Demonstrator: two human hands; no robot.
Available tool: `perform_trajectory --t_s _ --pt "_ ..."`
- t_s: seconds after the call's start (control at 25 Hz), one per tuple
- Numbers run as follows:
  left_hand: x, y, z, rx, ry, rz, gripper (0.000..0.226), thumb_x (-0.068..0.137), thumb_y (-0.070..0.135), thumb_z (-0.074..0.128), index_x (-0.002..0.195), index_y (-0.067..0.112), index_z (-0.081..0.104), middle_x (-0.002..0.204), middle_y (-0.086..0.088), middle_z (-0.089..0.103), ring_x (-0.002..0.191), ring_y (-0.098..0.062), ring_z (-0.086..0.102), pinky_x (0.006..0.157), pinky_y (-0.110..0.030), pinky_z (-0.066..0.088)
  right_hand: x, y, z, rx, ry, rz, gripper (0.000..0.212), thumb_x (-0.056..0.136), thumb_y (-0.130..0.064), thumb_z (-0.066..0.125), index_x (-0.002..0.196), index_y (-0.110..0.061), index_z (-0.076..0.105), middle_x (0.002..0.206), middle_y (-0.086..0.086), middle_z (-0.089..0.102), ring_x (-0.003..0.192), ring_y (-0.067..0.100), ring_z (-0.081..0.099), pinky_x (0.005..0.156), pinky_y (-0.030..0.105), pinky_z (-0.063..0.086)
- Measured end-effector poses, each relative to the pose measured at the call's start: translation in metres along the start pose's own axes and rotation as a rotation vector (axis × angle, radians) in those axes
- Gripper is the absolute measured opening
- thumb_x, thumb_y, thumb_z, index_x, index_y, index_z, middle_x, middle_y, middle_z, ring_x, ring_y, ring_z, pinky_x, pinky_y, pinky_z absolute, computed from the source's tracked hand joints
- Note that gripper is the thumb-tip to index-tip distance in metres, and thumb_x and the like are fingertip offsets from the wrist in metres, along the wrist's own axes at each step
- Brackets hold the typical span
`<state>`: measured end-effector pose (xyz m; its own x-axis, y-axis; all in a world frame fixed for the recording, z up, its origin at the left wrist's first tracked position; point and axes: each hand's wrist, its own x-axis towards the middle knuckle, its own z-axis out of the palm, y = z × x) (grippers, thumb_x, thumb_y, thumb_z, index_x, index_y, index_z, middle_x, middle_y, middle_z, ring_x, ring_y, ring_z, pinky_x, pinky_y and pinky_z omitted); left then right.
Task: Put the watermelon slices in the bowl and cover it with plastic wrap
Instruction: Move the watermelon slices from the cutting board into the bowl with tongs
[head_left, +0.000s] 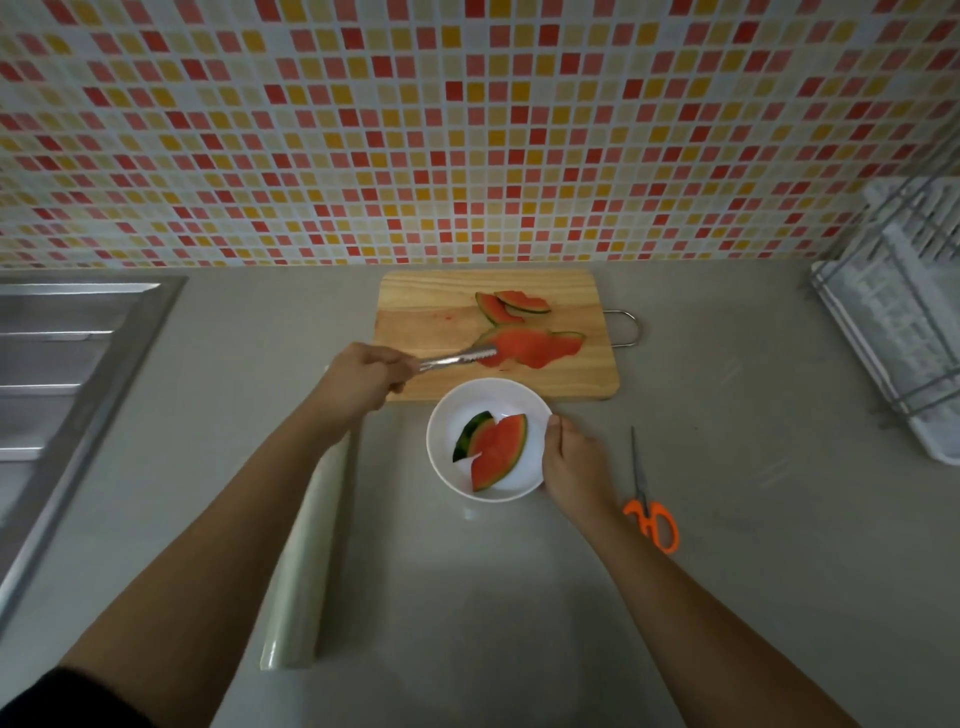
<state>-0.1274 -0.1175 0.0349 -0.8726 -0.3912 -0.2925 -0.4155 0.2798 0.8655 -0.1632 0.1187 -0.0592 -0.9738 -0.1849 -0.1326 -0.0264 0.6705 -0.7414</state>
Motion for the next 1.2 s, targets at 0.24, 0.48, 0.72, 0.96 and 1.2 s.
perform_trajectory --t_s 0.24,0.48,0.72,0.96,1.2 --pt "-0.047 -0.015 -0.022 0.272 -0.193 -0.017 0.020 0.086 0.017 0.061 0.072 0.006 0.071 0.045 0.010 0.049 0.044 -0.003 0.041 0.046 -0.012 0.031 0.001 -0.001 0.001 0.023 0.039 -0.002 0.048 0.100 -0.029 0.027 0.081 0.000 0.061 0.083 0.021 0.067 0.081 0.036 0.061 0.066 0.033 0.039" --pt "-0.054 0.001 -0.004 0.563 -0.309 0.020 0.022 0.085 0.024 0.059 0.069 0.029 0.073 0.062 0.013 0.060 0.065 -0.005 0.053 0.055 -0.015 0.036 0.002 -0.001 0.001 0.023 0.049 -0.012 0.049 0.100 -0.028 0.026 0.080 0.002 0.060 0.084 0.024 0.067 0.081 0.039 0.062 0.070 0.041 0.049" --pt "-0.037 0.021 -0.022 0.804 -0.165 0.187 0.024 0.086 0.029 0.057 0.095 0.017 0.076 0.090 0.006 0.064 0.081 -0.008 0.052 0.067 -0.013 0.035 0.002 -0.002 0.001 0.044 0.027 0.031 0.049 0.100 -0.032 0.026 0.079 -0.004 0.060 0.083 0.019 0.067 0.080 0.033 0.063 0.071 0.039 0.048" --pt "0.014 0.026 0.023 0.659 -0.032 0.352 0.028 0.093 0.028 0.050 0.105 0.011 0.069 0.087 -0.008 0.067 0.082 -0.022 0.055 0.072 -0.028 0.041 0.002 -0.001 0.001 0.046 0.015 0.037 0.047 0.100 -0.030 0.028 0.072 -0.005 0.056 0.069 0.012 0.062 0.067 0.028 0.059 0.061 0.034 0.043" --pt "0.056 0.023 0.074 0.857 -0.102 0.444 0.031 0.092 0.025 0.048 0.109 0.003 0.063 0.095 -0.022 0.067 0.089 -0.036 0.059 0.076 -0.037 0.047 0.001 -0.003 -0.001 -0.051 0.005 -0.033 0.038 0.100 -0.022 0.030 0.072 -0.008 0.050 0.073 0.021 0.063 0.069 0.035 0.060 0.056 0.029 0.027"
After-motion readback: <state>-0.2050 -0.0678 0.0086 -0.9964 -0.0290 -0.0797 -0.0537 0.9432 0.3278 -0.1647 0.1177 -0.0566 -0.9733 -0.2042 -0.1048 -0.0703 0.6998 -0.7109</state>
